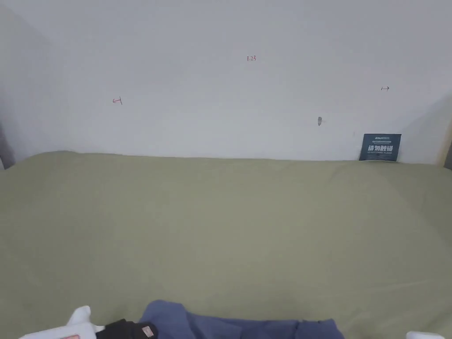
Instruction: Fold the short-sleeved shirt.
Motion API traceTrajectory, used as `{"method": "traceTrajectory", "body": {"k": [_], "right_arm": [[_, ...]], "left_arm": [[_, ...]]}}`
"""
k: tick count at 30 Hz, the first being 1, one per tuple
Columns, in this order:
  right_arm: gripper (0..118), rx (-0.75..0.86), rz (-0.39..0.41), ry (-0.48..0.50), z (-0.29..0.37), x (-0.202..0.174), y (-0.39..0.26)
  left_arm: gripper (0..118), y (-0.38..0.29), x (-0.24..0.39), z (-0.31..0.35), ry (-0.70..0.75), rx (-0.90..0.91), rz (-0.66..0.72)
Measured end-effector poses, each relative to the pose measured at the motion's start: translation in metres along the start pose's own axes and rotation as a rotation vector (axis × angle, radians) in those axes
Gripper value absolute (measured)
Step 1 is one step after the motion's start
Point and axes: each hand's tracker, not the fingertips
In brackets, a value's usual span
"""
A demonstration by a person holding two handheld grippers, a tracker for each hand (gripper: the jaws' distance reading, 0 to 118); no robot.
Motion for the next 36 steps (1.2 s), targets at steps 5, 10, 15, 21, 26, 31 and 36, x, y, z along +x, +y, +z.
{"method": "traceTrajectory", "body": {"k": [5,10,15,21,26,31,36], "right_arm": [[0,-0.004,0.005,0.004,0.001,-0.004,-0.002],[0,-0.01,0.008,0.007,0.0,-0.009,-0.004],[0,-0.025,0.022,0.017,-0.001,-0.013,-0.006],[0,-0.032,0.037,0.026,-0.005,-0.017,-0.007],[0,-0.044,0.04,0.033,-0.006,-0.019,-0.008],[0,-0.057,0.034,0.057,-0.008,-0.022,-0.009],[0,-0.061,0.064,0.075,-0.01,-0.031,-0.01]], "left_arm": [[17,0.018,0.024,0.068,0.134,0.109,-0.13],[17,0.019,0.063,0.075,0.272,0.151,-0.283],[17,-0.007,0.111,0.021,0.162,0.033,-0.404],[17,-0.044,0.15,-0.061,0.054,-0.193,-0.518],[17,-0.062,0.147,-0.1,0.02,-0.294,-0.479],[17,-0.06,0.138,-0.089,-0.013,-0.176,-0.389],[37,-0.053,0.134,-0.065,-0.143,-0.165,-0.383]]}}
